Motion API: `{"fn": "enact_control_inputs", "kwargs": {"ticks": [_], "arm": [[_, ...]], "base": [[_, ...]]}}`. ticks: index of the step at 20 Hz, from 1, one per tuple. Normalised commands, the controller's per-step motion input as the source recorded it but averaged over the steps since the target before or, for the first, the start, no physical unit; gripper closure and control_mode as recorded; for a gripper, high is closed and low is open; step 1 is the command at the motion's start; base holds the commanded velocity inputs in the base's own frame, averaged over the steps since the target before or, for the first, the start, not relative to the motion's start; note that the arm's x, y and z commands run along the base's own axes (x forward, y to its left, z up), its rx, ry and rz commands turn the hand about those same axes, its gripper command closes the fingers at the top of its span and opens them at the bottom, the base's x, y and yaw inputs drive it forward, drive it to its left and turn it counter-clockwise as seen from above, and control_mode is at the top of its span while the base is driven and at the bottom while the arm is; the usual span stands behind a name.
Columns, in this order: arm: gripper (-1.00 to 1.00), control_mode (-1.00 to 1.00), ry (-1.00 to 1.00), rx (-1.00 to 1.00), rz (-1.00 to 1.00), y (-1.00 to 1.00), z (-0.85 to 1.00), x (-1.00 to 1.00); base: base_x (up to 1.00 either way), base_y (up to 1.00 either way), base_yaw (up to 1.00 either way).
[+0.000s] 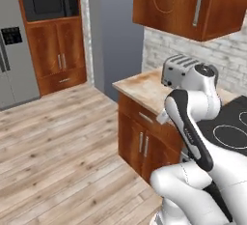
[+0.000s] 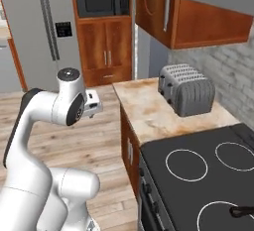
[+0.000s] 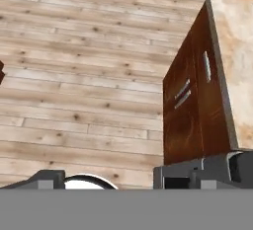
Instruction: Retrieve the steak from the fridge and place it on the saucepan with marinade on the stove.
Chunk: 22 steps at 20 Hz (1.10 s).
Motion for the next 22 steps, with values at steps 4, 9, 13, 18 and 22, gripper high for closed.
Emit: {"fn": "enact_control_inputs", "kwargs": {"ticks": [4, 9, 13, 18, 22], "arm": [[-1.0, 1.0, 0.0, 0.0, 0.0, 0.0, 0.0, 0.0], [-1.0, 1.0, 0.0, 0.0, 0.0, 0.0, 0.0, 0.0], [-1.0, 1.0, 0.0, 0.0, 0.0, 0.0, 0.0, 0.0], [-1.0, 1.0, 0.0, 0.0, 0.0, 0.0, 0.0, 0.0], [-1.0, 1.0, 0.0, 0.0, 0.0, 0.0, 0.0, 0.0]], "base": [[1.0, 1.0, 0.1], [1.0, 1.0, 0.0], [1.0, 0.97, 0.07], [1.0, 0.79, 0.17], [1.0, 0.69, 0.21]]}}
